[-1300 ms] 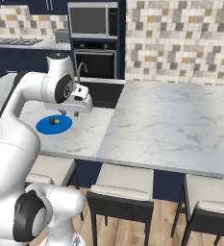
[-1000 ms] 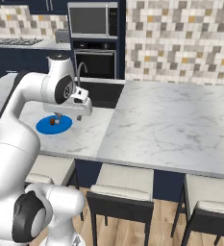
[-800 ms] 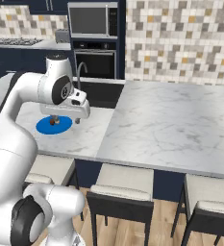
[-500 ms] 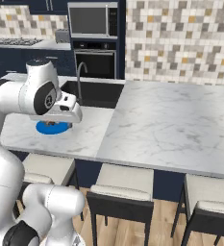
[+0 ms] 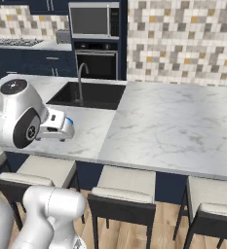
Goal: Transport the chicken drumstick and mushroom to the fridge. Place the chicken drumstick on the rack containing meat and place the mushroom on the rack containing the vegetable, ensuring meats and vegetables are on different racks.
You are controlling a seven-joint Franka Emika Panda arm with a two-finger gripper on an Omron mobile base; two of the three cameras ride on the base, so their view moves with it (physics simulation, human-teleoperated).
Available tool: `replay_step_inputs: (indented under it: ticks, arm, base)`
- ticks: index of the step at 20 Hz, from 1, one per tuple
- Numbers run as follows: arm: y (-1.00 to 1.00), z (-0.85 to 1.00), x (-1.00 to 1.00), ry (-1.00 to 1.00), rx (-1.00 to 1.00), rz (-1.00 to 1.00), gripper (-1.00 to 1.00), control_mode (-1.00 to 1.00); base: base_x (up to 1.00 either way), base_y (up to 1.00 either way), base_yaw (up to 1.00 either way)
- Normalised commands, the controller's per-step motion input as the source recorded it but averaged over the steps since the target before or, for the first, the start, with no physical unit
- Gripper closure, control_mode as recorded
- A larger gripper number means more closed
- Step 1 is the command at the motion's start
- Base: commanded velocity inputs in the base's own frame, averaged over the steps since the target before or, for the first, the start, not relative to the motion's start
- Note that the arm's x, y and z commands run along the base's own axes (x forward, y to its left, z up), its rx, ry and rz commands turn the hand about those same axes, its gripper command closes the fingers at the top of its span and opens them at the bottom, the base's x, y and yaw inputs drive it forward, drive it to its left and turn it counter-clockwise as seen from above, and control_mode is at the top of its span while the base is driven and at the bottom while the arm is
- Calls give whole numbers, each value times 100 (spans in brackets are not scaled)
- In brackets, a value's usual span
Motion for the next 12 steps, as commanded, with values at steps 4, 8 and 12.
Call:
replay_step_inputs:
  ticks: [4,8,12]
  arm:
    - [24,6,-29,-7,0,2,-100,-100]
    - [46,0,2,0,0,0,-100,100]
    - [0,0,0,0,0,0,-100,100]
  base:
    - [0,0,0]
    - [4,22,0]
    - [9,93,0]
